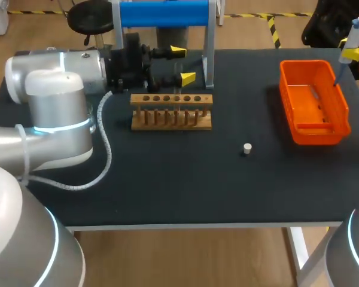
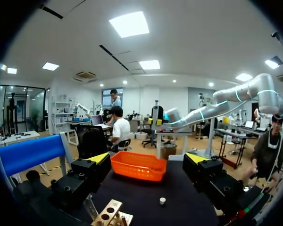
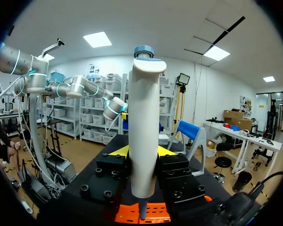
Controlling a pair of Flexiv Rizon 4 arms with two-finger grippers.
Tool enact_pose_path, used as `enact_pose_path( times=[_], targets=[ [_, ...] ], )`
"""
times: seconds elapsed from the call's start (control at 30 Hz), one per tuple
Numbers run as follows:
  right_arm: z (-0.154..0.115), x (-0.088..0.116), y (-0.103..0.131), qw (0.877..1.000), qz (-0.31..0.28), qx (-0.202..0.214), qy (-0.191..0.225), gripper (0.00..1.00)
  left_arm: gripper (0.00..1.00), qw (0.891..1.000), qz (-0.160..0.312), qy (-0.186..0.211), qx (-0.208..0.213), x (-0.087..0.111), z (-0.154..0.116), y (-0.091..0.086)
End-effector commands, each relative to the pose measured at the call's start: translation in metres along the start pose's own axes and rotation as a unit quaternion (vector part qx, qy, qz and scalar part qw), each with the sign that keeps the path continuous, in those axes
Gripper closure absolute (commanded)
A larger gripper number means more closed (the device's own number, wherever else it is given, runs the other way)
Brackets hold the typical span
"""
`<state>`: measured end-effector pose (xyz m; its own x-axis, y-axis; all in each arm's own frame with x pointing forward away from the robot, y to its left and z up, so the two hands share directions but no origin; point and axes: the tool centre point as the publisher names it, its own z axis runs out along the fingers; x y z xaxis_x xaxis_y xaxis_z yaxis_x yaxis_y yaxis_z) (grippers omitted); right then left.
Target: Invert the test tube, pick up the pipette, mount the tip to pipette, aspirate from beaker and dispense into the tube, eject the tip, return the pipette, and cap with the stopper.
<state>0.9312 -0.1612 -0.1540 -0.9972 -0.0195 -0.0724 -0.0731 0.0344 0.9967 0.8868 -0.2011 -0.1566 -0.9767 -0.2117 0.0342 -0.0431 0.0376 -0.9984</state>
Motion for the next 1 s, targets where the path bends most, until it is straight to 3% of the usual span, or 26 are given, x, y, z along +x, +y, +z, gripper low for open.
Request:
enact_pose_path(
  times=[0.03, 1.0],
  targets=[
    [0.0002, 0.0009, 0.0016, 1.0, 0.0, 0.002, -0.001, 1.0, 0.0, 1.0, -0.001, -0.002, -0.003, 0.003, -0.0078, 0.0018],
    [0.0002, 0.0009, 0.0016, 1.0, 0.0, 0.002, -0.001, 1.0, 0.0, 1.0, 0.004, -0.008, -0.008, 0.0069, -0.0106, 0.0038]
  ],
)
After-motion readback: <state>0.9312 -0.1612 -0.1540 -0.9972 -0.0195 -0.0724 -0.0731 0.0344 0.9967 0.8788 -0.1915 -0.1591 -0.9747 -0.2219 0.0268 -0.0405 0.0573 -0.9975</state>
